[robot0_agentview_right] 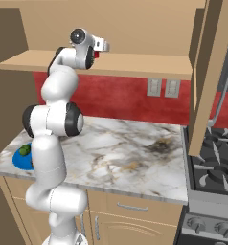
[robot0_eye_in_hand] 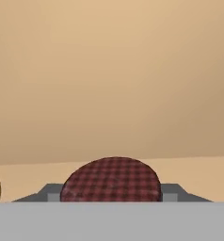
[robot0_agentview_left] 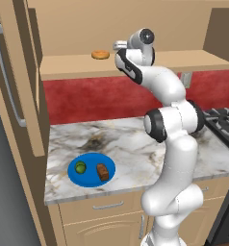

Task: Pick the avocado and bread from the counter and place them on the plate. Then pick the jam from the cabinet and place it next to the plate. Lastly close the cabinet door.

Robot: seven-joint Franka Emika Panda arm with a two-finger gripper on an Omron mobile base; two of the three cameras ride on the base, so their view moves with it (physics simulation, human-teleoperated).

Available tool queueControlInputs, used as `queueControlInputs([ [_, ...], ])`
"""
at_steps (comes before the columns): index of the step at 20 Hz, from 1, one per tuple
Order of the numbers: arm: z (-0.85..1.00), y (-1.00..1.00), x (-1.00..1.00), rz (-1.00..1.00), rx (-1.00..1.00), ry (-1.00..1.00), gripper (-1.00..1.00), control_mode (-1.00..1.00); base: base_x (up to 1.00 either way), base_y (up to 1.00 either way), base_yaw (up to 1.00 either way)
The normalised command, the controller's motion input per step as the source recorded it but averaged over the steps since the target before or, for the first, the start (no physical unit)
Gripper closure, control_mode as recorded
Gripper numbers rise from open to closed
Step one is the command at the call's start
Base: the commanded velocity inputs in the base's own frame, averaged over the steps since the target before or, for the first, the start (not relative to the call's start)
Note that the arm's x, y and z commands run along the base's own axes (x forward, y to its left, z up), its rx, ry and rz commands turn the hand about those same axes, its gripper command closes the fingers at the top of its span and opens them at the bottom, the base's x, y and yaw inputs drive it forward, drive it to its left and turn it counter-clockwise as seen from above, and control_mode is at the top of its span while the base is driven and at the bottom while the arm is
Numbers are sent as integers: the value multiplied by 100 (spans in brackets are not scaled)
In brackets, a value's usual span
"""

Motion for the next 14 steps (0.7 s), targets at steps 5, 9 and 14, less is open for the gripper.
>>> queueControlInputs([
  [5, 1, 0, -8, 0, 0, -3, 100, -100, 0, 0, 0],
  [9, 23, 0, -33, 0, 0, -20, 100, -100, 0, 0, 0],
  [14, 45, 0, -59, 0, 0, -22, 100, -100, 0, 0, 0],
])
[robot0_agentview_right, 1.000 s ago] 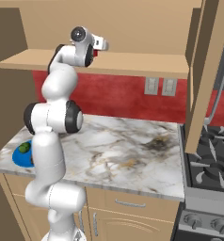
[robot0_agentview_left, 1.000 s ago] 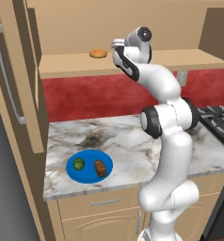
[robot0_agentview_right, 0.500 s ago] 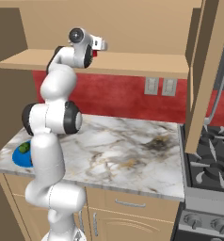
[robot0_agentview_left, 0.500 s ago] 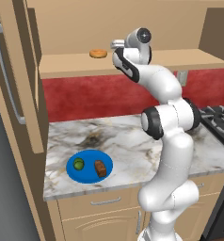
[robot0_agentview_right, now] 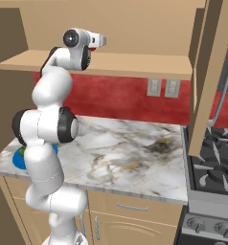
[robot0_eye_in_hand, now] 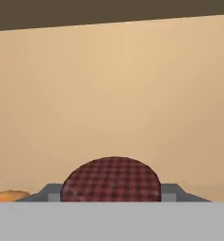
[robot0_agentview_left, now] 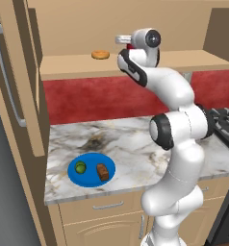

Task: Pick the avocado and bread from the counter and place them on the plate. Then pick the jam from the cabinet and place it next to the plate. Lastly close the cabinet door.

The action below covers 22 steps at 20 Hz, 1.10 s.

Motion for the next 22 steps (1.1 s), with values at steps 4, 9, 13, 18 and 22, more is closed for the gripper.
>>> queueControlInputs([
  [4, 61, 0, -89, 0, 0, -18, 100, -100, 0, 0, 0],
  [9, 47, 0, -100, 0, 1, -7, 100, -100, 0, 0, 0],
  [13, 52, 0, -100, 0, 5, 0, 100, -100, 0, 0, 0],
  [18, 18, -5, -100, 0, 4, 2, 100, -100, 0, 0, 0],
  [22, 5, -14, -100, -2, 4, 8, 100, -100, 0, 0, 0],
])
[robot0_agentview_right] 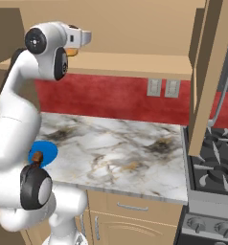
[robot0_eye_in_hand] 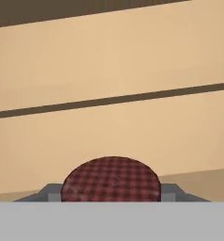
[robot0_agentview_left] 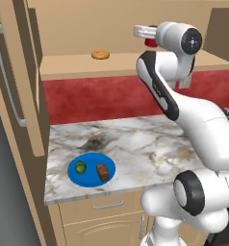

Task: Pick the avocado and bread from the counter and place them on the plate. Then pick the jam from the cabinet and place it next to the plate. Lastly close the cabinet door.

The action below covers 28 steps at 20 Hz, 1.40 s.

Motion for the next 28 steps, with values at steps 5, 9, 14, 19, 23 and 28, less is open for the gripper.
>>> queueControlInputs([
  [5, -22, -15, -100, 0, 0, 9, 100, -100, 0, 0, 0],
  [9, -61, -14, -100, 0, -2, 9, 100, -100, 0, 0, 0],
  [14, -95, 2, -98, 0, -8, 14, 100, -100, 0, 0, 0],
  [19, -100, 11, -79, 1, -5, 10, 100, -100, 0, 0, 0],
  [23, -95, 3, -43, 2, -2, 8, 100, -100, 0, 0, 0],
  [28, -72, 0, 1, 3, 0, 4, 100, -100, 0, 0, 0],
])
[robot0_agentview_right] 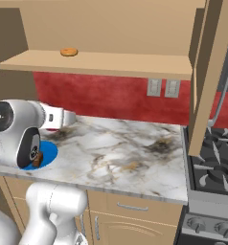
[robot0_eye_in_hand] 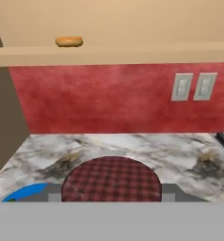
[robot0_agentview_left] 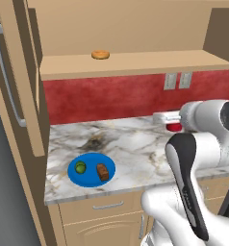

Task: Pick the avocado and bread from the counter and place them on the plate. Then pick the jam from the cabinet and place it next to the plate. Lastly close the cabinet door.

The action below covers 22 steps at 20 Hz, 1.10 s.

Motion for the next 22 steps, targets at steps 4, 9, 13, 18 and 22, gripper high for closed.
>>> queueControlInputs([
  [4, -49, 0, 43, 5, 0, 5, 100, -100, 0, 0, 0],
  [9, -40, 0, 69, 5, 0, 5, 100, -100, 0, 0, 0],
  [13, -55, 2, 75, 6, 0, 0, 100, -100, 0, 0, 0],
  [18, -66, 17, 83, 7, 0, 0, 100, -100, 0, 0, 0],
  [22, -67, 36, 68, 7, 0, 0, 100, -100, 0, 0, 0],
])
